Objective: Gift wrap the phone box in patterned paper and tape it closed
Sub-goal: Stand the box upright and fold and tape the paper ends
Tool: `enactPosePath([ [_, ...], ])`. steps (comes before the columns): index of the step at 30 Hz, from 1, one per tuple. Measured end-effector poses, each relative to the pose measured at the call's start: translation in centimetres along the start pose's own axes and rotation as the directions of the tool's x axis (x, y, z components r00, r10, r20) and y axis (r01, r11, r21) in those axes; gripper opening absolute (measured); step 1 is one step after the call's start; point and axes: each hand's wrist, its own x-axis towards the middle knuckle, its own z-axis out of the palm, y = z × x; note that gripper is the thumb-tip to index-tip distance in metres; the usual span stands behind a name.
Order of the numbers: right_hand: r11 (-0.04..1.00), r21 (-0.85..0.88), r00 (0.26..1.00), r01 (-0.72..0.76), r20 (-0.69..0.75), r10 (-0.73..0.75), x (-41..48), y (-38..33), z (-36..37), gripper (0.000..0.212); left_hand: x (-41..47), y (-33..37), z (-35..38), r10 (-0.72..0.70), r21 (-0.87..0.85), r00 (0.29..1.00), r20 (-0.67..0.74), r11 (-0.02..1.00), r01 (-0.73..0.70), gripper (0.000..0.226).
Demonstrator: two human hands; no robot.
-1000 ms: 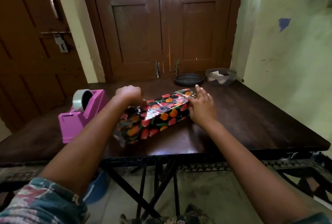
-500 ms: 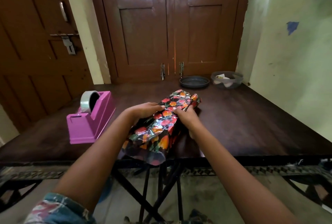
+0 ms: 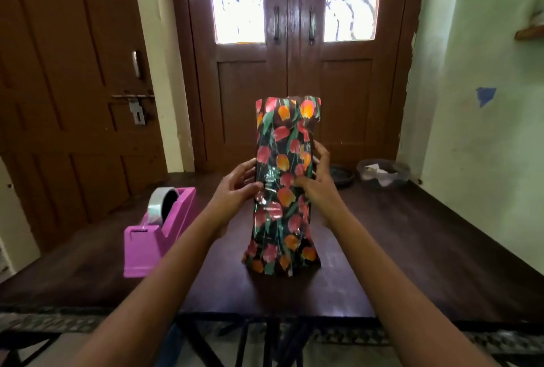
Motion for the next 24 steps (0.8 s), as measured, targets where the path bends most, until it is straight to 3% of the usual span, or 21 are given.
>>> enactPosePath([
  [4, 0.999, 0.019, 0.996, -0.035, -0.084, 0.036, -0.5, -0.2, 0.3, 0.058, -0.6, 0.3, -0.1, 0.137, 0.027, 0.99, -0.042, 0.99, -0.136, 0.029],
  [7, 1.0, -0.022, 0.988, 0.009, -0.154, -0.012, -0.3, -0.5, 0.5, 0.063, -0.3, 1.7, 0.0, 0.233, 0.118, 0.971, -0.057, 0.967, -0.225, 0.041],
  [10, 0.999, -0.045, 0.993, 0.026, -0.118, -0.031, -0.3, -0.8, 0.3, 0.08, 0.0, 3.5, 0.1, 0.336, 0.225, 0.941, -0.028, 0.92, -0.322, 0.057],
  [13, 0.999, -0.021, 0.993, 0.042, -0.107, -0.044, -0.7, -0.7, -0.1, 0.083, 0.3, 4.6, 0.2, 0.426, 0.339, 0.905, -0.017, 0.854, -0.396, 0.073],
  [18, 0.997, -0.032, 0.996, 0.071, -0.044, -0.072, -1.4, -1.3, -0.4, 0.083, 0.3, 4.9, 1.0, 0.457, 0.338, 0.88, 0.129, 0.814, -0.472, 0.08],
  [22, 0.996, -0.012, 0.996, 0.088, -0.005, -0.088, -1.3, -2.7, -0.8, 0.084, 0.1, 4.8, 1.5, 0.463, 0.297, 0.877, 0.13, 0.826, -0.48, 0.077],
  [24, 0.988, -0.054, 0.986, 0.144, -0.077, -0.148, -1.0, -3.7, -0.7, 0.087, 0.0, 4.7, 1.5, 0.468, 0.298, 0.873, 0.138, 0.821, -0.488, 0.075],
])
